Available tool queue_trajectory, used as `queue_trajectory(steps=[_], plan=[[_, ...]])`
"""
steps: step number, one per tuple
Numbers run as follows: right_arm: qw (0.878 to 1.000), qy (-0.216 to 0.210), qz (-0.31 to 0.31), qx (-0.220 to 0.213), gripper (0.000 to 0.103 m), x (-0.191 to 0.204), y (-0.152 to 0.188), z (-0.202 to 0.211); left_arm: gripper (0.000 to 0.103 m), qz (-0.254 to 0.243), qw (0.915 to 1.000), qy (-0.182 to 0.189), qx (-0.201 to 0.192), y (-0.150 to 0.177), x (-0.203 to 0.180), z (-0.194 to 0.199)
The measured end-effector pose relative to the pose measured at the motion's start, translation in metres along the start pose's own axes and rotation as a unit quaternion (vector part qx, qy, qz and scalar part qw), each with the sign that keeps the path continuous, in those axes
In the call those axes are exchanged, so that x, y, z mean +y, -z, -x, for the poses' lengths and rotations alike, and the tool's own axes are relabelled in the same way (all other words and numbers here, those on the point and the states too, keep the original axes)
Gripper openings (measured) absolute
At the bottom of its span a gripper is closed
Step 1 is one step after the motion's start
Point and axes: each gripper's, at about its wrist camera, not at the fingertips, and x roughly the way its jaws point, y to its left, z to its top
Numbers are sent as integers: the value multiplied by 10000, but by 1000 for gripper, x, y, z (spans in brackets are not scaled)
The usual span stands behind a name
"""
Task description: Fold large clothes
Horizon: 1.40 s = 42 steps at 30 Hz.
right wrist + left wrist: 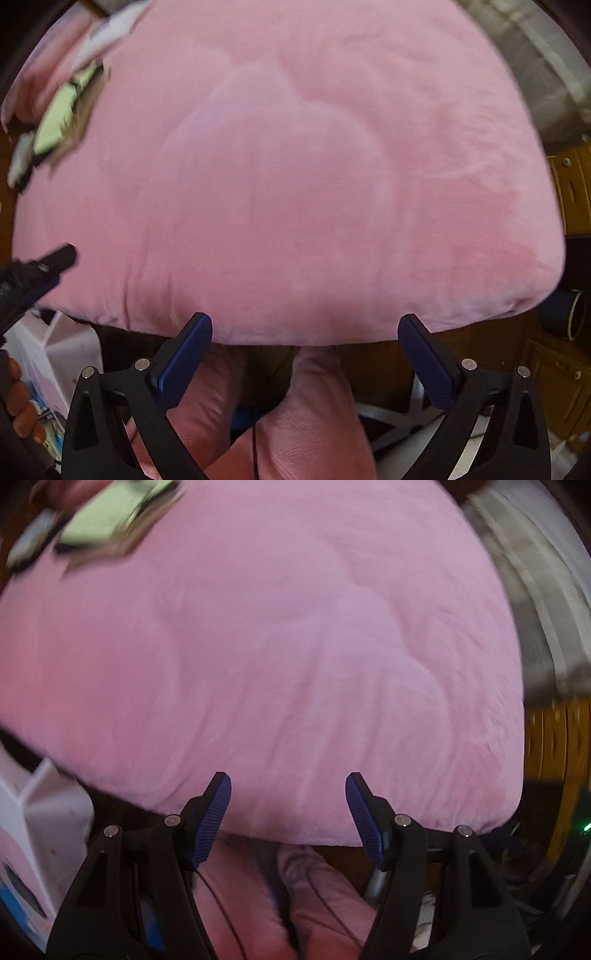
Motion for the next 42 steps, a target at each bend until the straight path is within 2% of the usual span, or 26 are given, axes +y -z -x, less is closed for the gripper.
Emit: queue_trajectory(steps=[3, 6, 8, 11, 13, 14, 17, 21, 24, 26, 29, 32, 36, 42], plan=[[9997, -49, -1, -252, 102, -33, 14, 39, 62, -463, 9986, -123, -203, 7, -34, 25], [9996, -74, -48, -283, 103, -54, 22, 75, 63, -587, 9979, 0, -284, 2, -38, 51], [9988, -205, -44, -439, 103, -50, 27, 105, 64, -562, 9974, 5, -458, 2, -38, 78], [9974, -188, 73, -695, 103, -41, 26, 166, 74, -586, 9959, 98, -684, -2, -24, 113], [9957, -196, 148, -898, 103, -21, 34, 204, 79, -531, 9937, 100, -977, 7, -17, 145], [9943, -211, 203, -1022, 103, -16, 38, 216, 85, -498, 9920, 43, -1156, 13, -14, 158], [9906, -192, 204, -1337, 103, 7, 55, 245, 87, -420, 9882, -80, -1471, 21, 1, 183], [9864, -34, 217, -1631, 103, 31, 80, 266, 87, -276, 9871, -106, -1576, 37, 28, 196], [9846, 123, 297, -1716, 103, 52, 95, 271, 87, -107, 9880, -272, -1520, 48, 50, 192], [9835, 275, 442, -1730, 103, 67, 106, 273, 87, -1, 9887, -218, -1484, 53, 60, 192], [9826, 142, 608, -1747, 103, 82, 121, 274, 87, 43, 9887, -154, -1493, 59, 74, 188], [9800, 190, 794, -1813, 103, 98, 134, 281, 87, 69, 9895, -121, -1437, 61, 85, 180], [9778, 241, 878, -1888, 103, 105, 144, 286, 87, -107, 9900, -136, -1398, 63, 75, 169], [9744, 265, 778, -2091, 103, 98, 143, 288, 87, -396, 9852, -362, -1626, 65, 60, 164]])
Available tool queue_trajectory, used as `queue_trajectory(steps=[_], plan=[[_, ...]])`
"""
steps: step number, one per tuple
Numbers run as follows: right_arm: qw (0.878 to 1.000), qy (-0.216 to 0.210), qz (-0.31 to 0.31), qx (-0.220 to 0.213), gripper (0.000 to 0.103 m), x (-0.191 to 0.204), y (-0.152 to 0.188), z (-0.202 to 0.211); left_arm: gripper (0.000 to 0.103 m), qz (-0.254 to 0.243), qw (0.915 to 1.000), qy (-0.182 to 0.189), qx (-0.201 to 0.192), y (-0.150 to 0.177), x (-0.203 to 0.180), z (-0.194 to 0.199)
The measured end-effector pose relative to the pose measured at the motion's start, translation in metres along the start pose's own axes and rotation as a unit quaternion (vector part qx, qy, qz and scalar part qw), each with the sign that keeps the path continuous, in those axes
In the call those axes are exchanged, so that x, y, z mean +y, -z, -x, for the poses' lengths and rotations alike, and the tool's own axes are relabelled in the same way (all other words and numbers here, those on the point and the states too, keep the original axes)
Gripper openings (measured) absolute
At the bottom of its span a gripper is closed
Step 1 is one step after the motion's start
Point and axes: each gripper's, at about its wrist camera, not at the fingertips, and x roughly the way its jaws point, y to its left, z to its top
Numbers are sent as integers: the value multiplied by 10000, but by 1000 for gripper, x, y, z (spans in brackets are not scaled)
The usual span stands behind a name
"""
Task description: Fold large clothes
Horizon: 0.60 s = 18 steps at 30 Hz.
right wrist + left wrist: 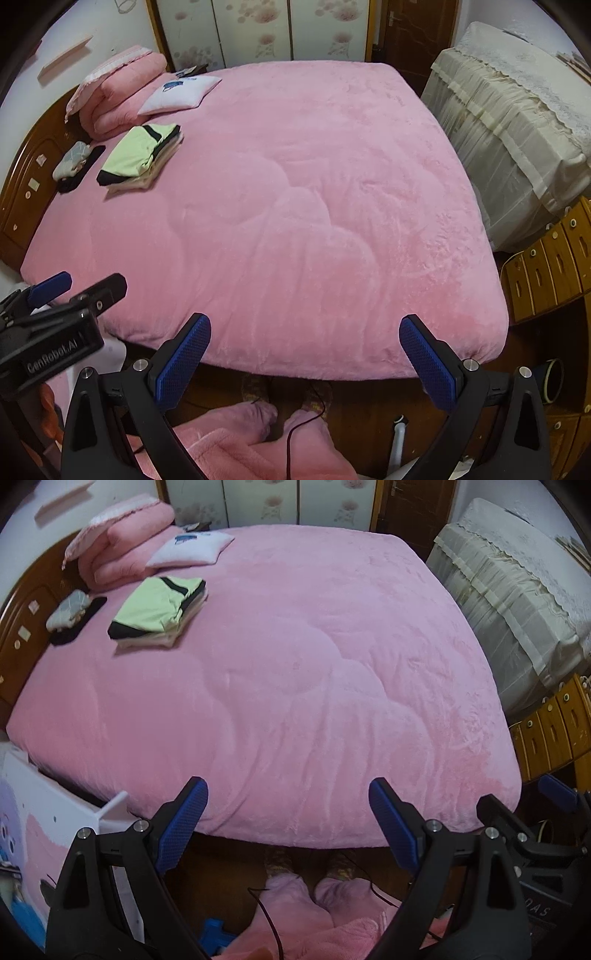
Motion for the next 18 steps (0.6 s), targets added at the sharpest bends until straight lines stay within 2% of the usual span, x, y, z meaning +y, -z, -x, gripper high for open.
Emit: queue_trajectory(steps=[3, 6, 11, 18], plan=[[9999, -14, 18, 113, 103, -13, -5, -13, 87, -63, 9997, -51, -226, -2, -5, 2], [9997, -67, -50, 245, 103, -22, -7, -21, 87, -128, 9998, -67, -147, -3, -10, -1], [9997, -74, 32, 234, 103, -39, -14, -26, 87, -96, 9999, 15, -54, -4, -8, -6], [9998, -53, 88, 189, 103, -37, -13, -29, 87, -45, 9999, 120, -35, -7, -6, -11]])
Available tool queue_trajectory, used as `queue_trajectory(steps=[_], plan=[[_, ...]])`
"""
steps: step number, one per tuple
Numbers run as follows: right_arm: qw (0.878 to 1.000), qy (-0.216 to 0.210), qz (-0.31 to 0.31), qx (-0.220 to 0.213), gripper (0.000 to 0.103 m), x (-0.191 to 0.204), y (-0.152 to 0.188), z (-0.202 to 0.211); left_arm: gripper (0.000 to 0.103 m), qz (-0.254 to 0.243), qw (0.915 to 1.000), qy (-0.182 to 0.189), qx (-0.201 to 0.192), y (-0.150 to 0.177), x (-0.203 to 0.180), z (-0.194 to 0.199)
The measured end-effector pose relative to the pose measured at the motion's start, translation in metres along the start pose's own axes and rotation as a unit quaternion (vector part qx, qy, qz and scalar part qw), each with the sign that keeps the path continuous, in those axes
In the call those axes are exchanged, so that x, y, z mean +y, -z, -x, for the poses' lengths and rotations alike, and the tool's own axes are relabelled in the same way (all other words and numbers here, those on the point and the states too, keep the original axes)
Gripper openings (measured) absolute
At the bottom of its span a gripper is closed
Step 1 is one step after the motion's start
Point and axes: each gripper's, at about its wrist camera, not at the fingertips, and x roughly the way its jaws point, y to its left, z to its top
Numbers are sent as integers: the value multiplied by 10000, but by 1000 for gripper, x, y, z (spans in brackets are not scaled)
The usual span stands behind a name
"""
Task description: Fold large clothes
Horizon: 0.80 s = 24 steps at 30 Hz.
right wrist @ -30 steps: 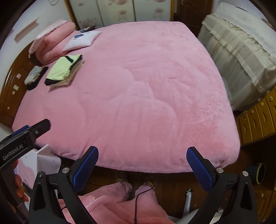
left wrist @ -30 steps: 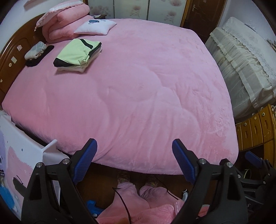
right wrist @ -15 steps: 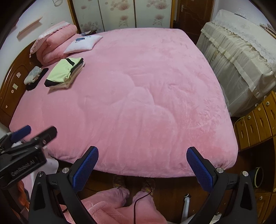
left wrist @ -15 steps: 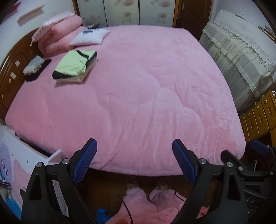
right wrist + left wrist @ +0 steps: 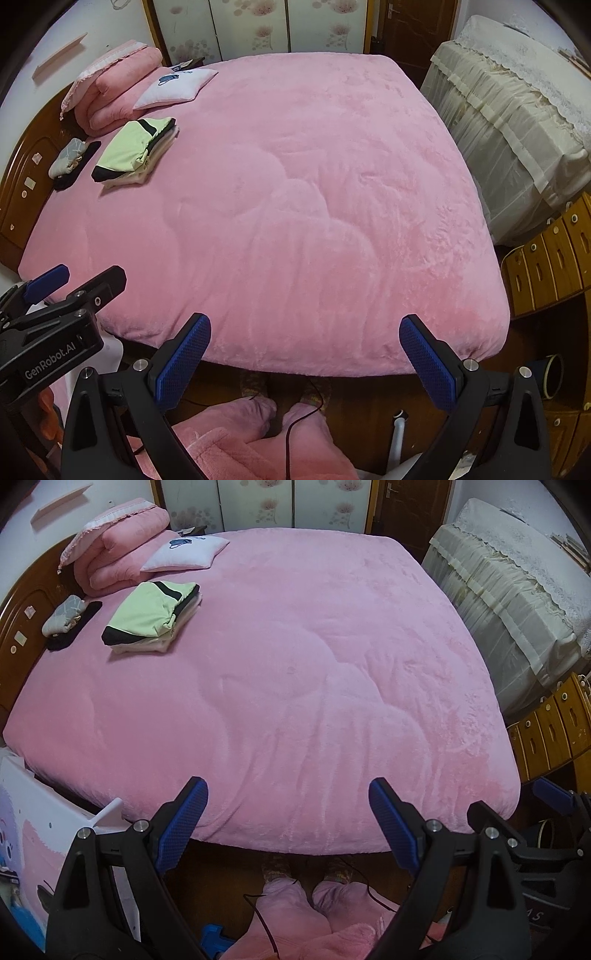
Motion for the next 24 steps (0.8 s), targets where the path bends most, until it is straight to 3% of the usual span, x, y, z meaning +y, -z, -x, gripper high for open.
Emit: queue_trajectory(steps=[11, 24], plan=[[9996, -17, 227, -180, 103, 7, -8, -9, 87, 9, 10000, 46, 14, -3, 0, -6], [9999, 38, 102, -27, 103, -11, -22, -27, 87, -110, 9999, 29, 63, -7, 1, -28]])
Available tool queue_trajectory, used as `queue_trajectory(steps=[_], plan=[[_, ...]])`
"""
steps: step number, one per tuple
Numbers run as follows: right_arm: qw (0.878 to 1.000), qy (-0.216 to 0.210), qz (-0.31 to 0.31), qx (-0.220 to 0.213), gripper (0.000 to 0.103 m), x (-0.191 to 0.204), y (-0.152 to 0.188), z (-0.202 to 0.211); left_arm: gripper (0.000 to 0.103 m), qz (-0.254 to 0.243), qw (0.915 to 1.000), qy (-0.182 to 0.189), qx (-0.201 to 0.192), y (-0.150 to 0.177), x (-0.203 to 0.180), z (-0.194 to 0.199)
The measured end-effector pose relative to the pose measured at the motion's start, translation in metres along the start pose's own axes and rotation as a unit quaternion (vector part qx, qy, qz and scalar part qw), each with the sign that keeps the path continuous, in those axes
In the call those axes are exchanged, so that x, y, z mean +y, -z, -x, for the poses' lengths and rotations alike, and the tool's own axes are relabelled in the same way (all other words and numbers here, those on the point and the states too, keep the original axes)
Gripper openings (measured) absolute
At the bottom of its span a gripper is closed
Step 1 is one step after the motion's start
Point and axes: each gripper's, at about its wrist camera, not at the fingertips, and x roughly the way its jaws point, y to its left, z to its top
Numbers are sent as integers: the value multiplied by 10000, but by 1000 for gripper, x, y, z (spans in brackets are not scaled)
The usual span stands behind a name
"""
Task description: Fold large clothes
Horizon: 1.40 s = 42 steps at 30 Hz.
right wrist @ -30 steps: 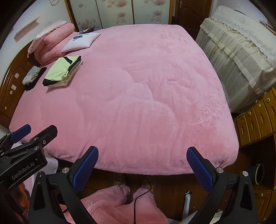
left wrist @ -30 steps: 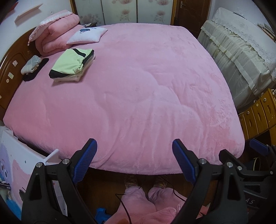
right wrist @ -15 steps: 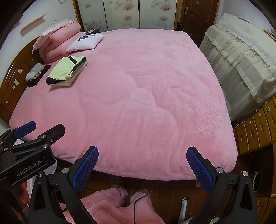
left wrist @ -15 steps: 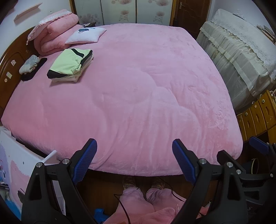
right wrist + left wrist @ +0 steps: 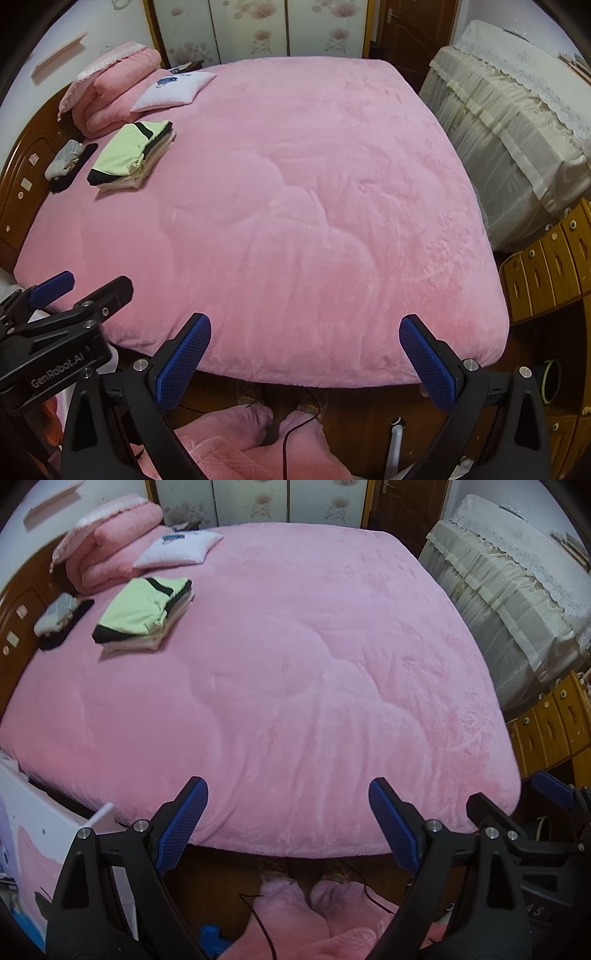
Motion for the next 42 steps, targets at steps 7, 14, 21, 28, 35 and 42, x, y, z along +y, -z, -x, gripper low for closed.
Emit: queue_trajectory(steps=[7, 14, 21, 28, 35, 42], plan=[[9999, -44, -94, 113, 103, -12, -5, -2, 87, -181, 9998, 2, 21, -2, -5, -6], [9999, -12, -95, 90, 103, -11, -6, -3, 87, -181, 9998, -5, 27, -4, -5, -7], [9998, -20, -45, 169, 103, -22, -14, -12, 87, -128, 9999, 0, 102, -8, -3, -13], [9999, -16, -13, 171, 103, -26, -18, -15, 87, -128, 9999, -4, 106, -8, -3, -13], [9999, 2, 18, 128, 103, -28, -19, -17, 87, -131, 9999, -1, 105, -8, -3, -13], [9999, 6, 42, 121, 103, -27, -19, -19, 87, -121, 9999, -27, 112, -9, -2, -15]])
